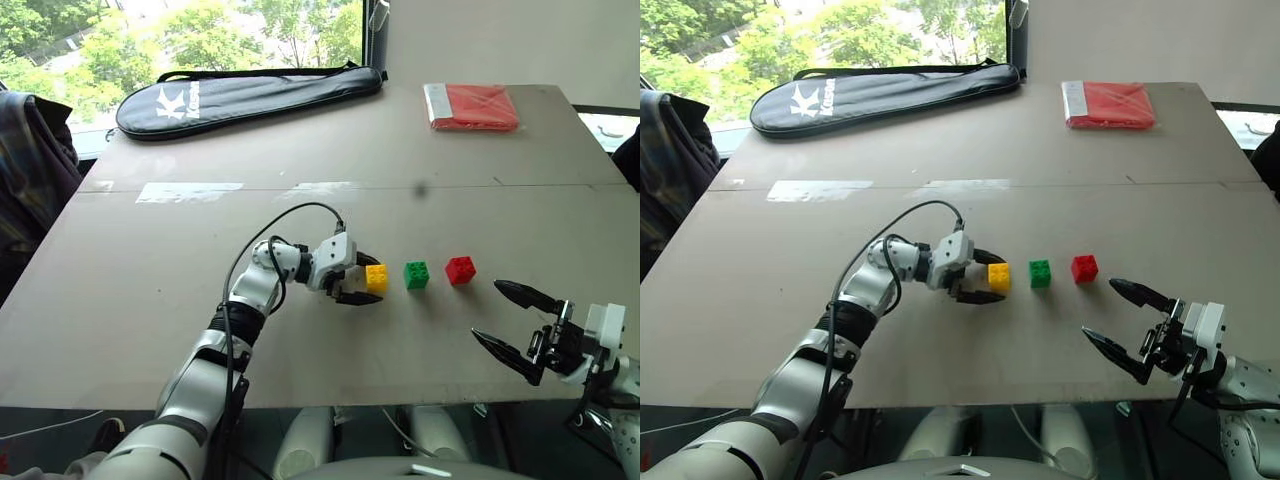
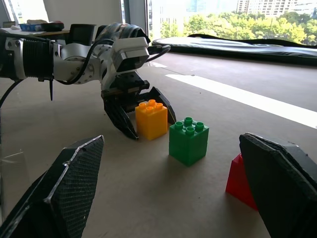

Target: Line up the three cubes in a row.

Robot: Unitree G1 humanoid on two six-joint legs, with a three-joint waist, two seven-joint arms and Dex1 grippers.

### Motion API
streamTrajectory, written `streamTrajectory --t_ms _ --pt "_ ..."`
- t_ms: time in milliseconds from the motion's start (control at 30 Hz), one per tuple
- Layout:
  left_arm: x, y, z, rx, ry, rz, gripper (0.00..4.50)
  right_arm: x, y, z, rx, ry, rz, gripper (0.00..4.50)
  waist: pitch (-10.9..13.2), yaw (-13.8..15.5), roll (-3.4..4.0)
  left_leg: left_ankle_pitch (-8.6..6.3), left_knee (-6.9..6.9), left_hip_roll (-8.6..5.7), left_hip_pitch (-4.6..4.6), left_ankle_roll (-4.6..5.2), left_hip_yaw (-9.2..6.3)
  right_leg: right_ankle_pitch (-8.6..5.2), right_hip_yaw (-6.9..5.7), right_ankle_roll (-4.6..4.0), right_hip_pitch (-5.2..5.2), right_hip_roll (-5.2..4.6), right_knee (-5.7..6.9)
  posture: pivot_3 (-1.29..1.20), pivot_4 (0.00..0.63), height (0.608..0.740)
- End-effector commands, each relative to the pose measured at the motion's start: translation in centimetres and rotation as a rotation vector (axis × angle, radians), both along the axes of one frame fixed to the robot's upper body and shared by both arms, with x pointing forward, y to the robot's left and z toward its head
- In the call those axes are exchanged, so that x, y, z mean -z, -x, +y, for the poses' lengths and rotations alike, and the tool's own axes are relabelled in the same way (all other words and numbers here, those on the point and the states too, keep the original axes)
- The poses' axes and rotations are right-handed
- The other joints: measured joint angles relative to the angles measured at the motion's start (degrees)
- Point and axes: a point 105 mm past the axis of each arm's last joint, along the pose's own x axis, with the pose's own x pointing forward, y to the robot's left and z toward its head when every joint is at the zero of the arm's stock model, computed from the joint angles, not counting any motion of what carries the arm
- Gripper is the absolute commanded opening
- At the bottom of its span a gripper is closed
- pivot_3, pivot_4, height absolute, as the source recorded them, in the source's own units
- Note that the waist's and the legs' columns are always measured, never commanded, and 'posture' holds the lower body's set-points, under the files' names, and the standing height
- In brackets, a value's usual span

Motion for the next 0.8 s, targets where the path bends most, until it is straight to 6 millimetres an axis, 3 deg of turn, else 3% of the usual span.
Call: streamTrajectory --t_ms 33,233,367,433,567,700,800 --pt "-1.6 0.3 1.9 -0.033 0.047 -0.02 3.8 -0.5 0.2 -0.2 -0.004 0.004 -0.033 4.5 0.0 -0.09 0.0 0.0 -0.01 0.04 0.0 0.0 0.01 0.0 0.01 0.0 -0.01 0.01 0.0 0.0 0.15 0.74" --pt "-4.6 2.2 5.1 -0.138 0.159 0.003 3.8 0.6 0.4 -1.4 0.008 0.029 0.005 4.5 0.01 0.14 0.02 0.0 -0.02 0.14 -0.08 0.0 0.02 0.0 0.02 -0.02 -0.11 -0.01 -0.02 0.0 0.15 0.74" --pt "-3.7 4.2 7.0 -0.294 0.173 0.057 3.8 1.5 0.0 -2.4 0.042 0.019 0.028 4.5 0.03 0.23 0.09 -0.01 -0.04 0.15 -0.04 0.0 0.09 0.0 0.12 -0.01 -0.1 -0.09 -0.06 0.0 0.15 0.74" --pt "-2.2 6.5 8.3 -0.4 0.169 0.102 3.8 2.4 0.2 -3.1 0.054 0.028 0.066 4.5 0.02 -0.1 0.12 -0.01 -0.05 0.16 -0.05 0.0 0.06 0.0 0.08 -0.02 -0.11 -0.08 -0.06 0.0 0.15 0.74" --pt "-0.8 9.8 8.6 -0.497 0.16 0.132 3.8 3.0 0.3 -4.1 0.077 0.033 0.094 4.5 0.02 0.27 0.15 -0.02 -0.17 0.26 -0.08 -0.01 0.18 -0.01 0.27 -0.05 -0.25 -0.24 -0.11 0.0 0.15 0.74" --pt "1.4 11.1 8.6 -0.652 0.072 0.028 3.8 3.8 -0.6 -5.4 0.117 0.082 0.102 4.5 0.0 0.79 0.28 -0.02 -0.14 0.22 -0.02 -0.01 0.29 -0.01 0.3 -0.07 -0.18 -0.38 -0.15 0.0 0.15 0.74" --pt "2.1 11.5 8.5 -0.693 0.063 0.05 3.8 4.0 -0.9 -5.7 0.115 0.095 0.105 4.5 -0.02 0.95 0.29 -0.01 -0.1 0.17 0.16 0.01 0.31 -0.14 0.28 -0.26 0.09 -0.3 -0.16 0.0 0.15 0.74"
